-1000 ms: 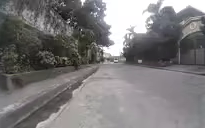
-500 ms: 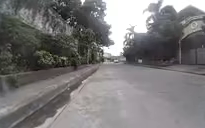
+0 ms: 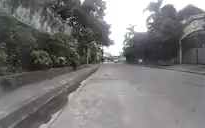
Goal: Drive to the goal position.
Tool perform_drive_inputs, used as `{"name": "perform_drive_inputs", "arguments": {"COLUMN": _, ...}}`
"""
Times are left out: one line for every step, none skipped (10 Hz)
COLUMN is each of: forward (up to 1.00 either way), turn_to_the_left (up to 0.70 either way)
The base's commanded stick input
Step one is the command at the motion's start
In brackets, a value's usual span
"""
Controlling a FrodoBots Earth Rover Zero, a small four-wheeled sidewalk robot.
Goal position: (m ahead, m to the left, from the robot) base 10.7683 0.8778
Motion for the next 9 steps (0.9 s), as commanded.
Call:
{"name": "perform_drive_inputs", "arguments": {"forward": 0.29, "turn_to_the_left": 0.0}}
{"name": "perform_drive_inputs", "arguments": {"forward": 0.29, "turn_to_the_left": 0.0}}
{"name": "perform_drive_inputs", "arguments": {"forward": 0.29, "turn_to_the_left": 0.0}}
{"name": "perform_drive_inputs", "arguments": {"forward": 0.33, "turn_to_the_left": 0.0}}
{"name": "perform_drive_inputs", "arguments": {"forward": 0.39, "turn_to_the_left": 0.0}}
{"name": "perform_drive_inputs", "arguments": {"forward": 0.45, "turn_to_the_left": 0.0}}
{"name": "perform_drive_inputs", "arguments": {"forward": 0.48, "turn_to_the_left": 0.0}}
{"name": "perform_drive_inputs", "arguments": {"forward": 0.48, "turn_to_the_left": 0.0}}
{"name": "perform_drive_inputs", "arguments": {"forward": 0.48, "turn_to_the_left": 0.0}}
